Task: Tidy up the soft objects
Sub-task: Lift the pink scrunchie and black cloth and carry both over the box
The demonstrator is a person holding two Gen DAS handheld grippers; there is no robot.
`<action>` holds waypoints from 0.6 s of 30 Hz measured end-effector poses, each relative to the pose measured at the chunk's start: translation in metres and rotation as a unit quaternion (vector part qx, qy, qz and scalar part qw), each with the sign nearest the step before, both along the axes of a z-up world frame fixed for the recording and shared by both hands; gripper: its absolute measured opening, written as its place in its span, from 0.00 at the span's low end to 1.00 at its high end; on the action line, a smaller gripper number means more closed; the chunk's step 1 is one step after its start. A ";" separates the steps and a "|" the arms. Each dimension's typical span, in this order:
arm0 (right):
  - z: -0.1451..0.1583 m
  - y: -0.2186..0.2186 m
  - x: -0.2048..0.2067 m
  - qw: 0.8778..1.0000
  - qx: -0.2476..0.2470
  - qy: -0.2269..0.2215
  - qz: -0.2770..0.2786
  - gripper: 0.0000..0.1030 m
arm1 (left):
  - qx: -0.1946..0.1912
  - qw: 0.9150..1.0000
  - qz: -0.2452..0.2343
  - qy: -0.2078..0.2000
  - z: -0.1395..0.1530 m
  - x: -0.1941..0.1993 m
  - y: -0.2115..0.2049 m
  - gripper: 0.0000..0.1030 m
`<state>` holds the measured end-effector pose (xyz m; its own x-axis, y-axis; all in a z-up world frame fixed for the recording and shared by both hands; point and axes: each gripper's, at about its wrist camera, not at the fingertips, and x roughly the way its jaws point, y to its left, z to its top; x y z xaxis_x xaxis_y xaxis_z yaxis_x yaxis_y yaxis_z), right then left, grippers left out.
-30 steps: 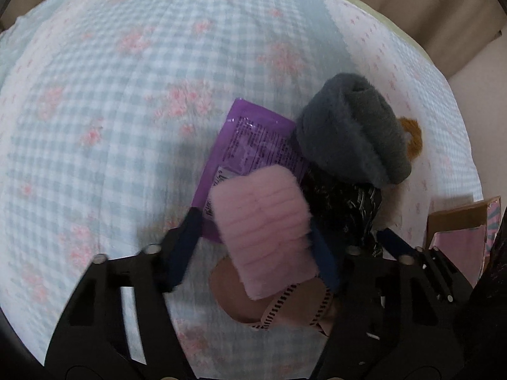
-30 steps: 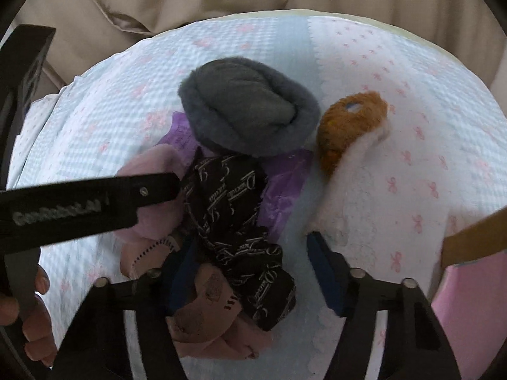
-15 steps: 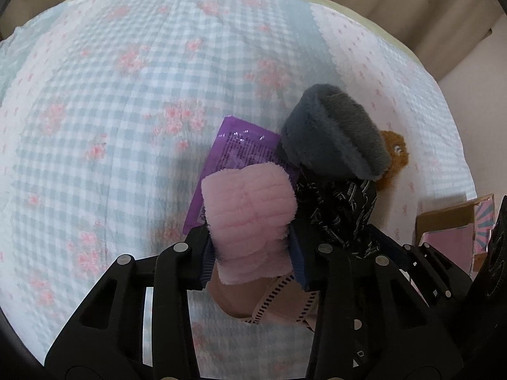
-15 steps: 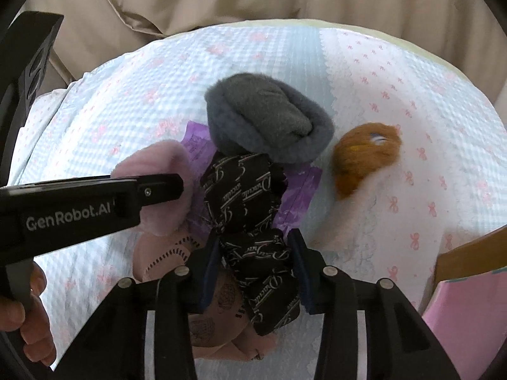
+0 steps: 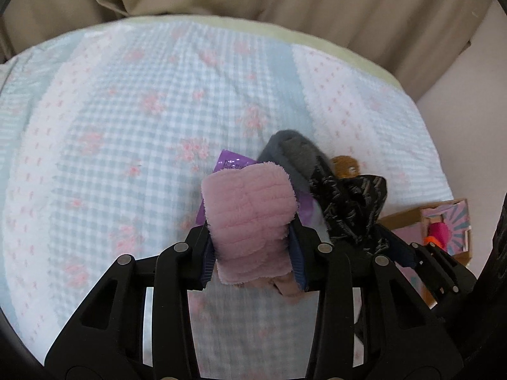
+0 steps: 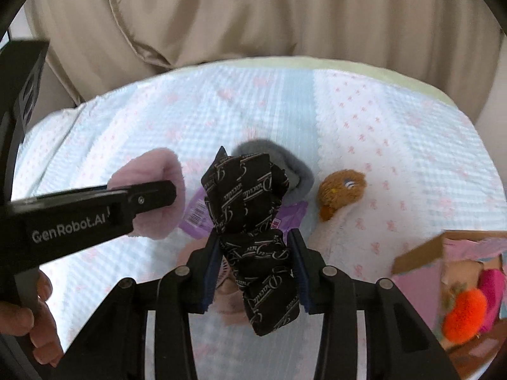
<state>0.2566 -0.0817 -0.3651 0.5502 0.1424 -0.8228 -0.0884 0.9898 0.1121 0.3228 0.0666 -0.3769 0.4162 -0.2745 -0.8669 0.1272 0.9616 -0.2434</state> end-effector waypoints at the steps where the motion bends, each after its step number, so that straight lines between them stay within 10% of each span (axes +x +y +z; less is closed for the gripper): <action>1: 0.008 0.001 -0.003 1.000 0.001 -0.002 -0.003 0.37 | -0.001 1.000 0.002 -0.003 0.008 -0.004 0.001 0.35; 18: 0.190 -0.020 -0.104 0.997 0.003 -0.058 -0.058 0.37 | 0.016 0.996 -0.019 -0.091 0.174 -0.108 -0.006 0.35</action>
<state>0.1531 -0.1013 -0.1750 0.6545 0.0767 -0.7521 0.0146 0.9934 0.1140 0.2152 0.0608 -0.2026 0.5569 -0.2664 -0.7867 0.2036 0.9621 -0.1816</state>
